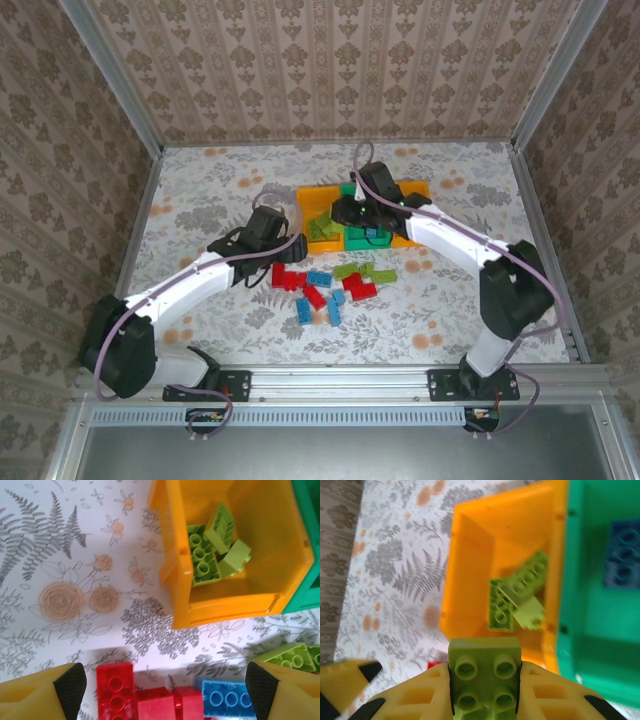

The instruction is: Sort the legos into containers by color

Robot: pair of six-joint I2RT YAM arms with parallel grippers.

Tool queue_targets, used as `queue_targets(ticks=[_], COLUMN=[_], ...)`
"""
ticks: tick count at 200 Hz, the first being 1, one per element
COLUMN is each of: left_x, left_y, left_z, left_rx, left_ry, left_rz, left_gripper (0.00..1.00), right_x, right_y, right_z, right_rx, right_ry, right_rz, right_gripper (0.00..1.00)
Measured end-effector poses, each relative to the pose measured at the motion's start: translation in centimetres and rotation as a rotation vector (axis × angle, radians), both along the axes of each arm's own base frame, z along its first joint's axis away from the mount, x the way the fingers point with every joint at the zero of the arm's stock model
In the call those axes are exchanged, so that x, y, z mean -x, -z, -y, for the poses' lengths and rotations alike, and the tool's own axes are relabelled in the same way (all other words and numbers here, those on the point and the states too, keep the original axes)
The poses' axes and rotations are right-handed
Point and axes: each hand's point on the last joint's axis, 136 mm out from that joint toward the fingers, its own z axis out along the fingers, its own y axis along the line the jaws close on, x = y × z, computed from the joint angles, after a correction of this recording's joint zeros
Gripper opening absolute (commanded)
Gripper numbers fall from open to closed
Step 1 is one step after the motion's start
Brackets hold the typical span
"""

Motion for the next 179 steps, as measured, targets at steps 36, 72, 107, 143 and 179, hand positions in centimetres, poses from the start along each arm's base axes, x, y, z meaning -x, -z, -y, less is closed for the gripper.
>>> queue_targets(ticks=[36,72,107,143,179], left_x=[1.4,2.6,2.8,2.9,3.5], left_y=[2.0,4.3,4.8,5.5,5.7], left_z=[-1.3,-2.7,-3.2,-3.2,-2.5], left_rx=[-0.041,-0.069,-0.072,-0.064,-0.057], left_ry=[-0.017,-0.049,-0.070,-0.074,-0.058], left_rz=[-0.057,-0.116,-0.136,-0.166,-0.180], left_gripper=[0.87,0.86,0.85,0.82,0.79], right_x=[-3.6,-5.6,-6.0,-6.3,-6.4], right_y=[1.1,3.1,4.2,3.6,3.4], right_z=[-2.5,-3.4,-3.6,-3.8,-3.8], right_rx=[-0.021,-0.006,0.010,0.008,0.008], right_ry=[-0.021,-0.018,-0.019,-0.027,-0.028], right_rz=[-0.013,-0.044,-0.067,-0.050,-0.047], right_gripper=[0.26,0.33,0.47,0.57,0.66])
